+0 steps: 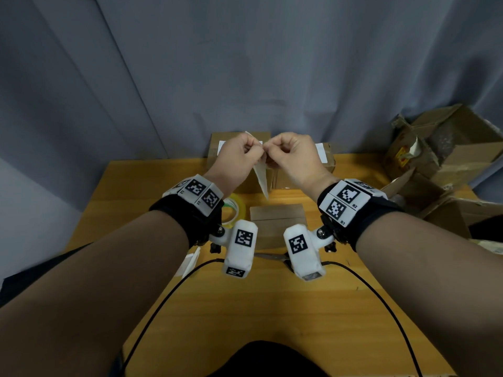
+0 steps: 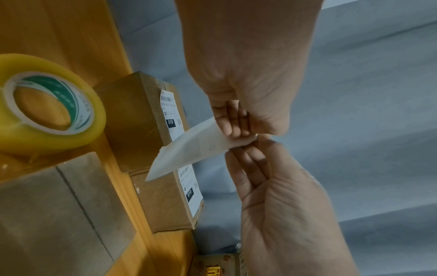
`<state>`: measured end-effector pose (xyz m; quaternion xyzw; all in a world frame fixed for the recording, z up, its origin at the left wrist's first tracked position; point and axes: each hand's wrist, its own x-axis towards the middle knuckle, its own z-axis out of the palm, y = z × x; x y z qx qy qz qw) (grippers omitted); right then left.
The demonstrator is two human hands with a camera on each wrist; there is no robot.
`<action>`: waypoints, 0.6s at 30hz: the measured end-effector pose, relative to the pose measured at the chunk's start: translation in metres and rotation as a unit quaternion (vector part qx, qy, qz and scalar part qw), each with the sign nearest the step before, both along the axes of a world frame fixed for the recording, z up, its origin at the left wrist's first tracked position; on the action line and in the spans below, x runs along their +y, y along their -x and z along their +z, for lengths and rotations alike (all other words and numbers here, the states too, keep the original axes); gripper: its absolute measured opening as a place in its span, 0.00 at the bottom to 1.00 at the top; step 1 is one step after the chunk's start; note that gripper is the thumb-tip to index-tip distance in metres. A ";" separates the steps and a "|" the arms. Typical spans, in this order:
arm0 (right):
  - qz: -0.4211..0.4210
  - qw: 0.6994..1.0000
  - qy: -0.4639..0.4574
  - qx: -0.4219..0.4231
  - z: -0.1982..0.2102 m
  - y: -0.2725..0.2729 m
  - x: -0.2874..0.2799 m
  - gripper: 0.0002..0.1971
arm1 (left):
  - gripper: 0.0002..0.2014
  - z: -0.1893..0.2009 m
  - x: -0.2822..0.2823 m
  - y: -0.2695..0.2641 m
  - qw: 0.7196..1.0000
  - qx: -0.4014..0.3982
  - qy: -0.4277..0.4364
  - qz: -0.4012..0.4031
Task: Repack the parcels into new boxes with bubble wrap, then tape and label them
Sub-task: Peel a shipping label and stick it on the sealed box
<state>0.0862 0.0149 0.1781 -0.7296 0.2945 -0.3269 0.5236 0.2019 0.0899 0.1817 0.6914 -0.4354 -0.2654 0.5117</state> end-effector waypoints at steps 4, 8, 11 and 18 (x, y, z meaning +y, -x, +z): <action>-0.017 1.000 0.011 0.017 0.003 -0.005 -0.006 0.06 | 0.11 0.005 -0.007 0.002 1.000 0.014 -0.003 0.012; -0.035 0.998 0.033 0.030 0.006 -0.007 -0.011 0.07 | 0.10 0.007 -0.010 0.003 0.998 0.067 0.005 -0.009; -0.034 0.998 0.021 0.041 0.006 -0.005 -0.016 0.06 | 0.07 0.009 -0.013 -0.002 0.999 0.049 -0.003 -0.018; -0.027 0.999 -0.014 0.041 0.012 0.004 -0.019 0.07 | 0.08 0.019 -0.025 -0.004 0.999 0.001 -0.041 -0.036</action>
